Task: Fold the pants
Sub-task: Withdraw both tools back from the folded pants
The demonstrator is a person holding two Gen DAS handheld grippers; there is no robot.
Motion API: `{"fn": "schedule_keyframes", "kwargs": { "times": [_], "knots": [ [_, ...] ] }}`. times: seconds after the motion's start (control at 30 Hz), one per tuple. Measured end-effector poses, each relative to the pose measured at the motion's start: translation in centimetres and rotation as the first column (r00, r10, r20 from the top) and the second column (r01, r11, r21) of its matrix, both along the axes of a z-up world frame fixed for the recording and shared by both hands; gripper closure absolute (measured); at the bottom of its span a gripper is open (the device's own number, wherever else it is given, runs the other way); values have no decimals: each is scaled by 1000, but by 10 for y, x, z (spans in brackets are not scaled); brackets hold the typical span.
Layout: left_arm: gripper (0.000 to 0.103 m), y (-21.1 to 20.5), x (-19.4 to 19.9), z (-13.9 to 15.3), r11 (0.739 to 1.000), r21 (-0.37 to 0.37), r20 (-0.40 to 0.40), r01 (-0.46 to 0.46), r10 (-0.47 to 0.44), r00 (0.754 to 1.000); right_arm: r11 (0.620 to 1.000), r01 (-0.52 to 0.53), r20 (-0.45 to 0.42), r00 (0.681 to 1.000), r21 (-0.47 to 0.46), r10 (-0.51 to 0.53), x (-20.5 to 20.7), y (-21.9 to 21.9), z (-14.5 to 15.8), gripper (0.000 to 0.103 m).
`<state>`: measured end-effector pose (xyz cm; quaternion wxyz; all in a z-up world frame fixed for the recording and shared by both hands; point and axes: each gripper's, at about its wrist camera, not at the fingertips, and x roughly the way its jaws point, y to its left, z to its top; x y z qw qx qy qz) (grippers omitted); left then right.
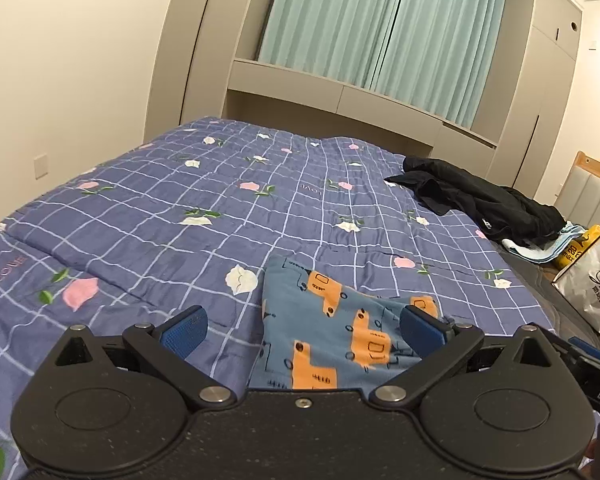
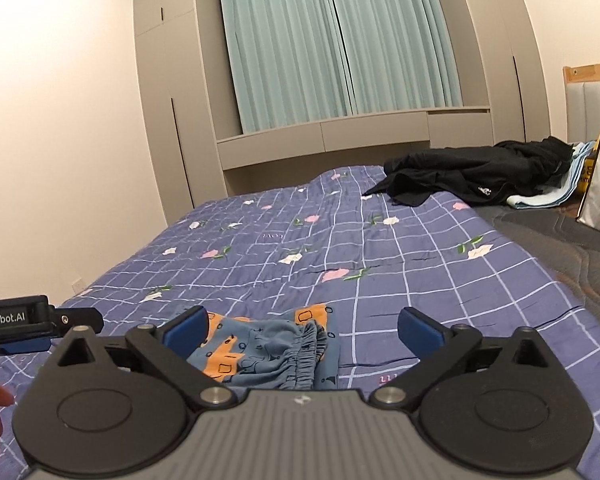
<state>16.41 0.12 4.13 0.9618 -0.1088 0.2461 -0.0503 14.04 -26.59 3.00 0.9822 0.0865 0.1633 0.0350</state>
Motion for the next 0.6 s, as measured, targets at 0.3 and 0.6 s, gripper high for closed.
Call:
{"fn": "schedule_keyframes", "kwargs": {
  "times": [0.3, 0.6],
  "knots": [
    [1, 1, -53, 2, 1000, 30, 24, 1, -2, 1000, 1000, -13, 34, 999, -20, 14, -49, -1, 8, 0],
    [1, 4, -90, -15, 999, 47, 4, 8, -8, 1000, 999, -27, 26, 999, -47, 28, -86, 4, -2, 0]
  ]
}}
